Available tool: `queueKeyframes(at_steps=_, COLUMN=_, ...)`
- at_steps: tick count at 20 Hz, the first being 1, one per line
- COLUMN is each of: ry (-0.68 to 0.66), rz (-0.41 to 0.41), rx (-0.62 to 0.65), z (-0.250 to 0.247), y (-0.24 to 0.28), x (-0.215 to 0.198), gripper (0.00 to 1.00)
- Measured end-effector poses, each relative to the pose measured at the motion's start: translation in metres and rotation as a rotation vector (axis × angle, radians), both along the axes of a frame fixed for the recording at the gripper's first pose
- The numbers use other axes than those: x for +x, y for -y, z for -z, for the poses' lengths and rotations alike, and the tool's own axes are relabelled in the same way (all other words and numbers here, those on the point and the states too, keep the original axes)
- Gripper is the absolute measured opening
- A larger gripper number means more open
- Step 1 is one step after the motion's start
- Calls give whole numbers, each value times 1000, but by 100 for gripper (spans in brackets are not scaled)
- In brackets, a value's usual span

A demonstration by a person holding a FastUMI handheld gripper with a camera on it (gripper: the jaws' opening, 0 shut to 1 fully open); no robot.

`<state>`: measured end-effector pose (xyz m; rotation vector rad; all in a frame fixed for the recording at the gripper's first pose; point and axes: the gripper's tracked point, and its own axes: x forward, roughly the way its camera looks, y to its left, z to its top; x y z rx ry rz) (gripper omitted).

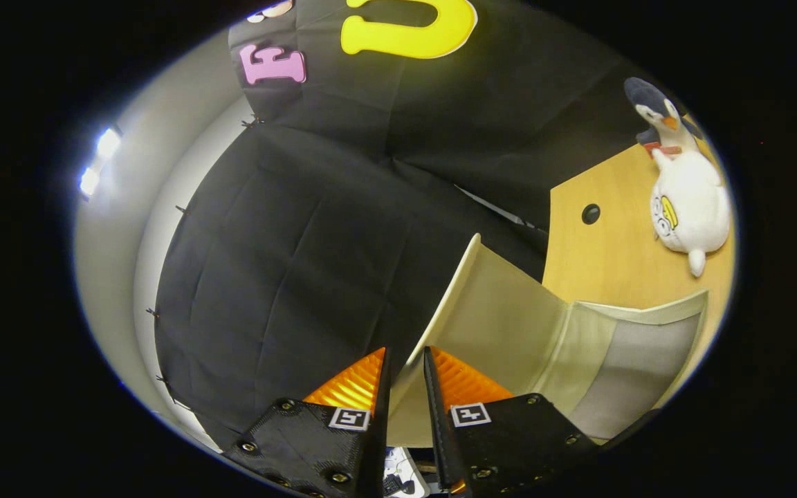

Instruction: Open the storage box then place both shoes into the box .Put the left shoe in first, then the right shoe, with the right side of both shoes facing outward in a uniform manner.

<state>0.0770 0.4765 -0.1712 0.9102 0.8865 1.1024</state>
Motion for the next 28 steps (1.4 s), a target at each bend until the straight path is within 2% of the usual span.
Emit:
queueKeyframes(at_steps=6, ry=-10, rz=-76, rx=-59, z=10, y=-70, x=-8, gripper=28)
queueKeyframes(at_steps=10, ry=0, rz=-95, rx=-100, z=19, y=-84, x=-17, gripper=28)
queueKeyframes(at_steps=13, ry=13, rz=-71, rx=-158, z=41, y=-56, x=-20, gripper=28)
queueKeyframes(at_steps=17, ry=29, rz=3, rx=-240, z=51, y=-5, x=-13, gripper=28)
queueKeyframes(at_steps=18, ry=40, rz=27, rx=-270, z=55, y=9, x=-10, gripper=42)
queueKeyframes(at_steps=21, ry=84, rz=81, rx=-365, z=70, y=53, x=1, gripper=62)
queueKeyframes(at_steps=22, ry=92, rz=97, rx=-392, z=73, y=67, x=4, gripper=74)
queueKeyframes(at_steps=24, ry=95, rz=130, rx=-422, z=78, y=93, x=4, gripper=86)
queueKeyframes(at_steps=26, ry=108, rz=159, rx=-459, z=84, y=120, x=3, gripper=92)
queueKeyframes(at_steps=28, ry=129, rz=190, rx=-514, z=88, y=152, x=3, gripper=95)
